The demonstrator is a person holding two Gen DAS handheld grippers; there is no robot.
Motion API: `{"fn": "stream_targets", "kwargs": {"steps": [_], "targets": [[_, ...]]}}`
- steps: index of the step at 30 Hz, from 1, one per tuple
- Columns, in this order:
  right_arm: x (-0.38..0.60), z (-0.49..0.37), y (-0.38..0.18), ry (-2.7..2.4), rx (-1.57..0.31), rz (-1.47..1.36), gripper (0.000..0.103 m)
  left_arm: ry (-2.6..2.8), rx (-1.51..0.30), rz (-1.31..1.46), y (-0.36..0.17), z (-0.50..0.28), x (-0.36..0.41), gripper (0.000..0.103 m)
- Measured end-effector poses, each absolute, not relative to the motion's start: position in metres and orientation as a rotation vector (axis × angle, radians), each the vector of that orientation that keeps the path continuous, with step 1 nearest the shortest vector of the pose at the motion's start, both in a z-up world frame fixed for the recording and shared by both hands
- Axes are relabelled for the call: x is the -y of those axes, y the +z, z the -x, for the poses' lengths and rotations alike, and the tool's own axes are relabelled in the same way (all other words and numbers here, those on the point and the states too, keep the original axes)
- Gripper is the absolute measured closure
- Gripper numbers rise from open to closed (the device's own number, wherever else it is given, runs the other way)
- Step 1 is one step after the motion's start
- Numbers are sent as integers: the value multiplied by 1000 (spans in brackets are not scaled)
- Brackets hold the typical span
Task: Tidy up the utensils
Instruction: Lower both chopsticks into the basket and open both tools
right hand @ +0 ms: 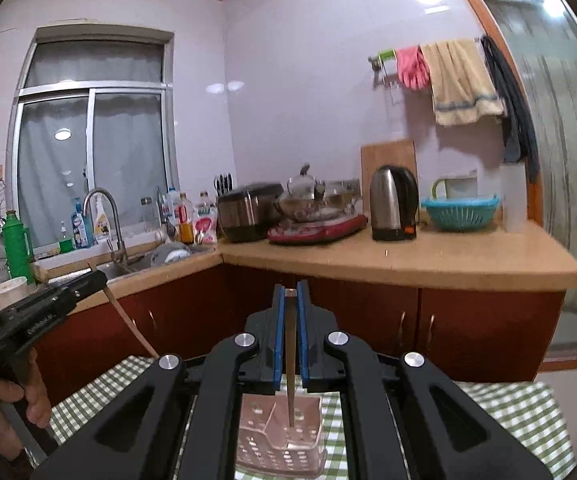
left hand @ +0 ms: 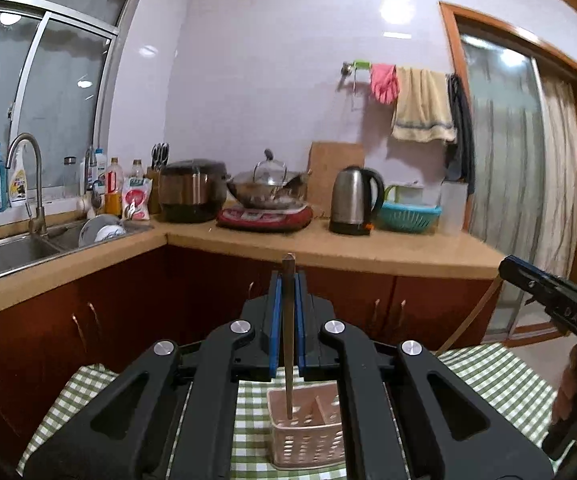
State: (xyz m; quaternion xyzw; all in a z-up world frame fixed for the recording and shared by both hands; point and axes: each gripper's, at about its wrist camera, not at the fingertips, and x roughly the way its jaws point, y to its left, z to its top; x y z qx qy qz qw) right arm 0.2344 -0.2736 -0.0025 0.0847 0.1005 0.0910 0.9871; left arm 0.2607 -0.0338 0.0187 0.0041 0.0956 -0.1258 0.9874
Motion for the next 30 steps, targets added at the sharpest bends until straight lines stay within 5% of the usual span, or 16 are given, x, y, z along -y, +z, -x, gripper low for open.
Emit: {"fn": "stream_targets", "kwargs": {"steps": [15, 16, 19, 30], "targets": [[278, -260, -53, 186, -332, -221, 96, -264, -331, 4, -39, -296, 36, 94], [278, -262, -54, 189, -335, -221, 95, -270, -335, 0, -40, -297, 37, 88], [279, -260, -53, 180, -326, -217, 69, -275, -333, 11, -40, -298, 38, 62], [284, -243, -38, 139, -254, -192, 54, -280, -318, 38, -35, -293, 34, 38]]}}
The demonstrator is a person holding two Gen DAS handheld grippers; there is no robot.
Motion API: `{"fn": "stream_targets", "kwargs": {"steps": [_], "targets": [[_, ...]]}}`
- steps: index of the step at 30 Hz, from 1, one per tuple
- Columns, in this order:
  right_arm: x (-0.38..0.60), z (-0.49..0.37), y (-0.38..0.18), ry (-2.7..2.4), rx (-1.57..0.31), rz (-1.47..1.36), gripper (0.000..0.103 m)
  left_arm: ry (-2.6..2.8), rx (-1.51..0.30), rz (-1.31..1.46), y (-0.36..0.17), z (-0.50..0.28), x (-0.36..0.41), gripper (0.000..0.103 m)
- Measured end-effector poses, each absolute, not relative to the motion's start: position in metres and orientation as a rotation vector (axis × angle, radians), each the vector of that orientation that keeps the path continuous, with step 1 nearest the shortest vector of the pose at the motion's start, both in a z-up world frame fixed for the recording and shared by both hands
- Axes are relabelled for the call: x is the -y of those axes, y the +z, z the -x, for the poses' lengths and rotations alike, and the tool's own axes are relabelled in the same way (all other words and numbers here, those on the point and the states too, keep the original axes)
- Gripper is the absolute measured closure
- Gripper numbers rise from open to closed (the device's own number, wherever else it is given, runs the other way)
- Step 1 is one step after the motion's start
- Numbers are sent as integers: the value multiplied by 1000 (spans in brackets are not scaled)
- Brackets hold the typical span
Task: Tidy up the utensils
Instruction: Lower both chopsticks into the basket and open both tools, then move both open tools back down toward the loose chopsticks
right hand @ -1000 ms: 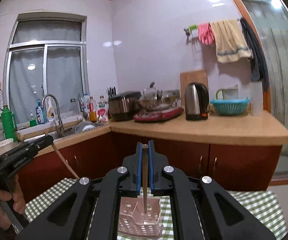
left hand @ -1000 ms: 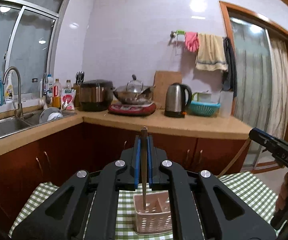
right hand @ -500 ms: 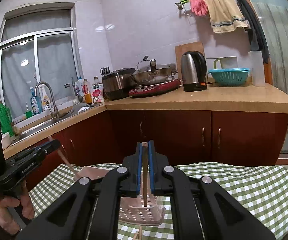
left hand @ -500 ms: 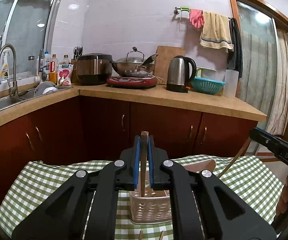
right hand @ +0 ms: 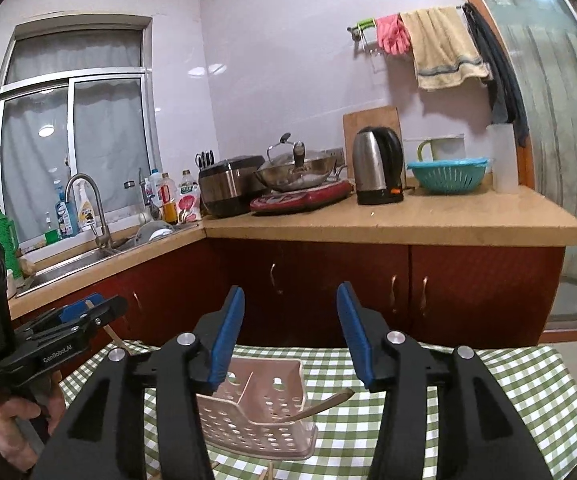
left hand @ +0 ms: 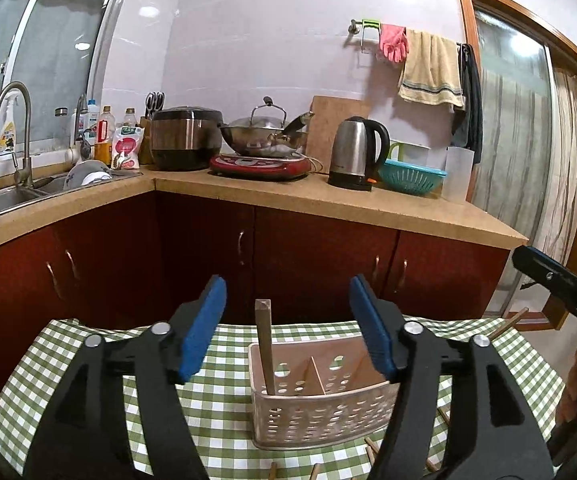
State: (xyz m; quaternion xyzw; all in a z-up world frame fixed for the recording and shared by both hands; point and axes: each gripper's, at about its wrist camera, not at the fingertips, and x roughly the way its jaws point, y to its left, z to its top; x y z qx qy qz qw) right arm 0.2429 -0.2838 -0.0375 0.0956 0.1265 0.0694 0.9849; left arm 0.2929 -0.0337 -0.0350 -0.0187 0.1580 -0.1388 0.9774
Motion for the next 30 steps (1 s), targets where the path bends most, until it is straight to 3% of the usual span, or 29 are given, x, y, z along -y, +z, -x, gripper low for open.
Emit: {"fn": "stream_targets", "kwargs": {"steps": [8, 17, 30], "targets": [[285, -208, -36, 114, -212, -162, 54, -247, -288, 10, -32, -267, 28, 34], [285, -153, -78, 77, -249, -120, 55, -191, -266, -42, -57, -207, 13, 34], [281, -69, -176, 119, -399, -45, 72, -127, -383, -48, -125, -134, -20, 41]]}}
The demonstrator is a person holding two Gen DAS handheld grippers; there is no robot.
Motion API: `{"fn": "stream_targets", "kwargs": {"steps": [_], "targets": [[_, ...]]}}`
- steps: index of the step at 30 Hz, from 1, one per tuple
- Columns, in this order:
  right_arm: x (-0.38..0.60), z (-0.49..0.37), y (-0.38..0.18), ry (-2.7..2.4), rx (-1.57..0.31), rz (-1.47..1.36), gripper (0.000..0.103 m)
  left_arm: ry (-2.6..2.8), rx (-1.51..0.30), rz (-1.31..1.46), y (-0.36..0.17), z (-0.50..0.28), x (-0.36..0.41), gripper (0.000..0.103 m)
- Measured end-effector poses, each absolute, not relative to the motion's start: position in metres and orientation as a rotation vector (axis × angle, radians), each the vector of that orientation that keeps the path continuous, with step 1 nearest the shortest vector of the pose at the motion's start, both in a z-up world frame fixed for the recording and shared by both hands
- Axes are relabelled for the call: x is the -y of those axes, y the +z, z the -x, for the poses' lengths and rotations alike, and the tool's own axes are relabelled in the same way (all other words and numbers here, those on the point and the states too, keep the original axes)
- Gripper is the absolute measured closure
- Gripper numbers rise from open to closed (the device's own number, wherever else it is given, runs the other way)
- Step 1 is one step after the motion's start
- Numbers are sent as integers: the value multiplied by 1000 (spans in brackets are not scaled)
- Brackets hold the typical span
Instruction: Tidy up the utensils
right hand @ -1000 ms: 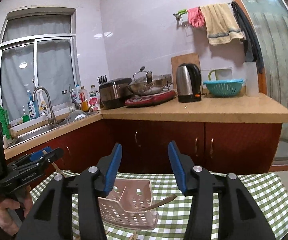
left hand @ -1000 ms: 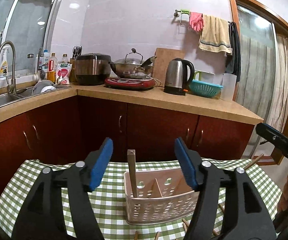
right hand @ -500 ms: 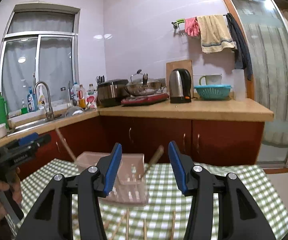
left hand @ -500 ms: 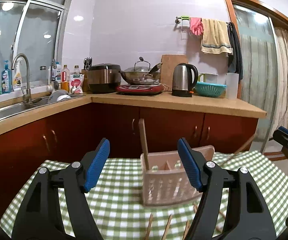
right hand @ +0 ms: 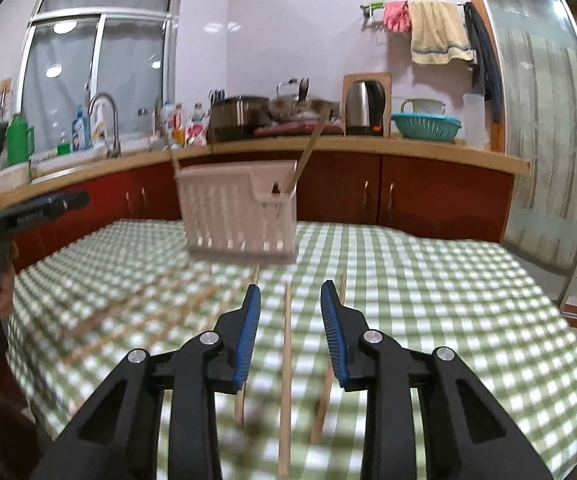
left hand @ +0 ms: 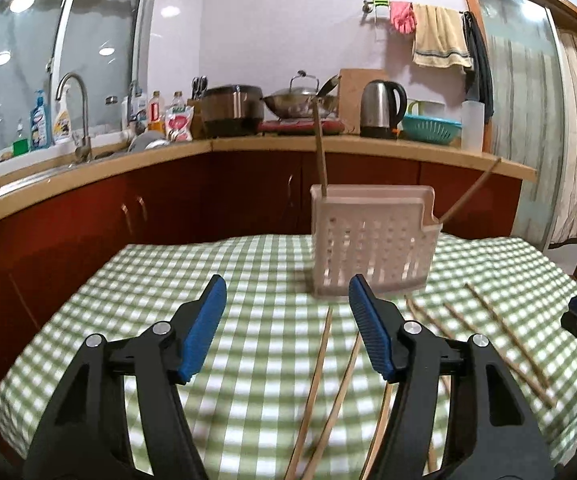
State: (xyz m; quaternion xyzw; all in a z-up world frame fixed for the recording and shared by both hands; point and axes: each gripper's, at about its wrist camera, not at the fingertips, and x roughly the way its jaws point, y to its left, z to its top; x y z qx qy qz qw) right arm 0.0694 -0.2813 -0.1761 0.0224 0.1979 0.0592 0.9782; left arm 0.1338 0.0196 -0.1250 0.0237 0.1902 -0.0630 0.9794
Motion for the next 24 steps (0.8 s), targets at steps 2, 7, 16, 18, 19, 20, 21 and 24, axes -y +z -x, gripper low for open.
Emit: {"fn": "stream_targets", "kwargs": {"steps": [2, 7, 16, 18, 19, 20, 21, 24], "targets": [[281, -64, -185, 134, -419, -54, 74, -119, -400, -44, -133, -126, -23, 42], [275, -55, -203, 164, -458, -49, 79, -100, -445, -59, -152, -109, -27, 43], [277, -48, -238, 149, -561, -32, 89, -93, -488, -75, -171, -90, -30, 46], [278, -46, -242, 151, -564, -43, 93, -96, -498, -74, -174, -89, -30, 46], [278, -47, -242, 151, -565, -39, 95, -98, -501, -75, -176, -88, -30, 47], [277, -47, -241, 145, -566, -30, 95, -100, -502, -76, -177, -87, -30, 47], [277, -48, -241, 146, -563, -30, 95, -105, -504, -79, -178, -86, -30, 47], [277, -51, -238, 143, -558, -37, 96, -121, -513, -90, -182, -85, -26, 50]]}}
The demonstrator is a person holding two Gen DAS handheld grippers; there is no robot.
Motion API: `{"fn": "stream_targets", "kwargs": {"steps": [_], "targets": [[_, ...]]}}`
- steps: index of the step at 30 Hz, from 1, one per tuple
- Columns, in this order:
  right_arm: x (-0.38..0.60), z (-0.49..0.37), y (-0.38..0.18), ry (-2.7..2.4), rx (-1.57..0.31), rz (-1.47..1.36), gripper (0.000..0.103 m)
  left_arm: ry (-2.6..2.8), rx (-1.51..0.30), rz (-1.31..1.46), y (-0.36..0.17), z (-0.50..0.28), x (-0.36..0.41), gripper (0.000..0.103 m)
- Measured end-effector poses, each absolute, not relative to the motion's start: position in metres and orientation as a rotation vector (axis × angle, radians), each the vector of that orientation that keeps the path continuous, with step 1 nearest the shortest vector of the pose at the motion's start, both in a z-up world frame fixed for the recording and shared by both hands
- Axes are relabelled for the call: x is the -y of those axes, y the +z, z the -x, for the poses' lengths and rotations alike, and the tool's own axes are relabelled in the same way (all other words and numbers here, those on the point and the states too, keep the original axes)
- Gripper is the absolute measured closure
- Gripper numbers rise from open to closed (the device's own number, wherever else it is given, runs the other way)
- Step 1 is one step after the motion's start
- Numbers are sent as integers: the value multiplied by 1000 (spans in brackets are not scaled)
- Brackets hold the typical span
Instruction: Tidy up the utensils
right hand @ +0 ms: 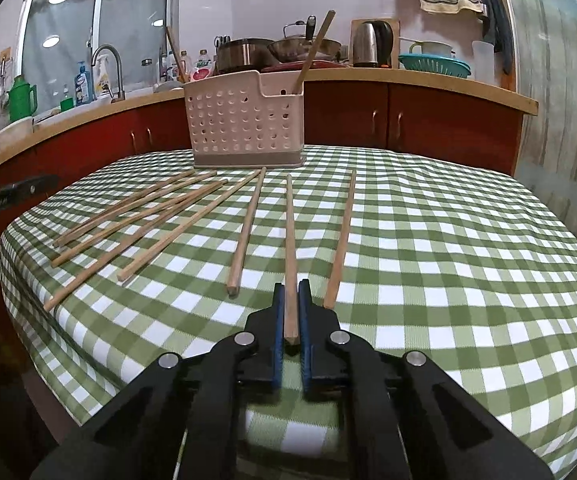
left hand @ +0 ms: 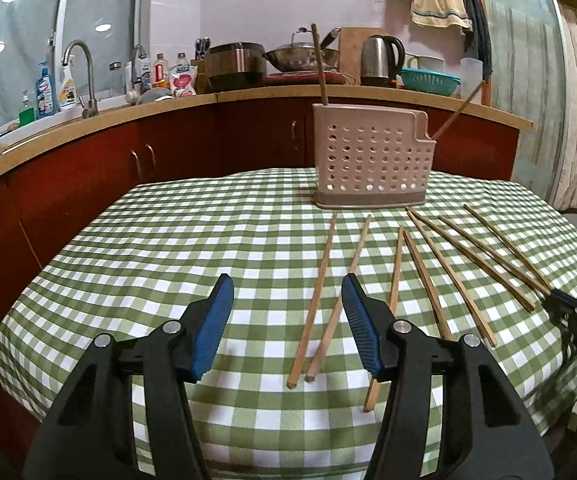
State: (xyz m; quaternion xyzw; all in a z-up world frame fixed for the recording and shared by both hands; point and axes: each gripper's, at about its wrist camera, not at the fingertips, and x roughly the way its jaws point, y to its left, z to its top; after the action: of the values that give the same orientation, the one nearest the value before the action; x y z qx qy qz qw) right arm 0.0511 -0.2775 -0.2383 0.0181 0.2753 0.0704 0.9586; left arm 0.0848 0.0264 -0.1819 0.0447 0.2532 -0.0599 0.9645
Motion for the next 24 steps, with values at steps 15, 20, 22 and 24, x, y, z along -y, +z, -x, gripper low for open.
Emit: {"fn": "stream_targets", "kwargs": {"steps": [15, 20, 22, 24], "targets": [[271, -63, -227, 162, -542, -34, 96, -152, -677, -93, -220, -114, -34, 67], [271, -65, -226, 167, -542, -34, 96, -174, -698, -123, -225, -115, -32, 69], [270, -65, -226, 168, -543, -33, 96, -167, -707, -153, -229, -117, -30, 69], [270, -66, -226, 169, -542, -36, 96, -169, -703, -157, -229, -116, -31, 69]]}}
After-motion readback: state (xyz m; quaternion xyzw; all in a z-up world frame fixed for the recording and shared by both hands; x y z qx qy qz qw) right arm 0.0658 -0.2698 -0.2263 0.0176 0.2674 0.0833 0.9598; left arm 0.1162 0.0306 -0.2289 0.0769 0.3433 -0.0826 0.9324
